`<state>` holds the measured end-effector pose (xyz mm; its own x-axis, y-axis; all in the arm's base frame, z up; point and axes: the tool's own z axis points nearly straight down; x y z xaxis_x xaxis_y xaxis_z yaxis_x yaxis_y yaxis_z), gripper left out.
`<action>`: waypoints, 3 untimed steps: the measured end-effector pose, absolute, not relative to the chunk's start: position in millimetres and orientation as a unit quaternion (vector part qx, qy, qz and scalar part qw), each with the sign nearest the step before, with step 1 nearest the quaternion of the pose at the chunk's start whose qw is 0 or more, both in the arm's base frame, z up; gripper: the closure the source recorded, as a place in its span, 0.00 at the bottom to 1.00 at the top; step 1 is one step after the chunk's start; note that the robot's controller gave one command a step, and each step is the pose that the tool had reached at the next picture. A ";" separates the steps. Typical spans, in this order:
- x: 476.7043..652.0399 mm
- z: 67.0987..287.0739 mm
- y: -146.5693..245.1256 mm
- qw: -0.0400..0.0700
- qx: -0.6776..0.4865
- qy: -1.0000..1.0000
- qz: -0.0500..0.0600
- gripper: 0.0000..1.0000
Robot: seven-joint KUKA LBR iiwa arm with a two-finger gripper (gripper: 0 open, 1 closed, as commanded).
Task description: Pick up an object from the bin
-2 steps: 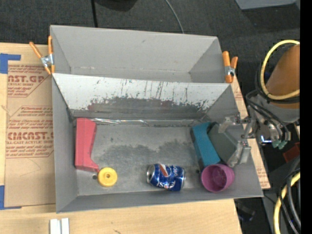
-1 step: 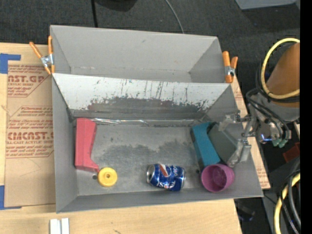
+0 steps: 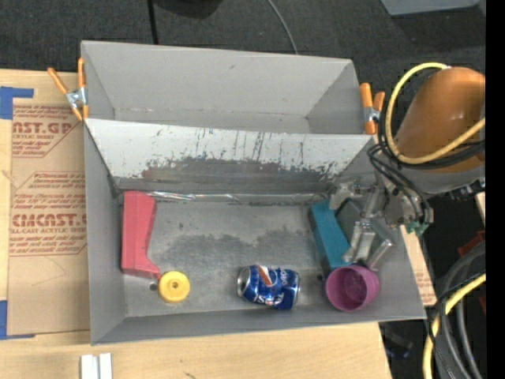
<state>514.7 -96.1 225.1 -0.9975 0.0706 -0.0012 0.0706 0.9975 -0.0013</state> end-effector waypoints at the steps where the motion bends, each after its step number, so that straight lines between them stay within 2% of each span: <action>1: 519.9 222.1 -67.8 -0.002 0.078 0.997 0.001 0.00; 2: 539.7 192.5 -69.2 0.006 0.103 0.995 -0.001 0.00; 3: 510.9 129.0 -27.2 0.001 0.130 0.992 0.000 0.00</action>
Offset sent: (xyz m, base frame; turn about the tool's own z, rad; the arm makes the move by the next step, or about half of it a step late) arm 0.0353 0.0291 -0.0707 0.1538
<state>510.9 -27.2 129.0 -0.9663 0.2575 -0.0022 0.2575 0.9663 0.0005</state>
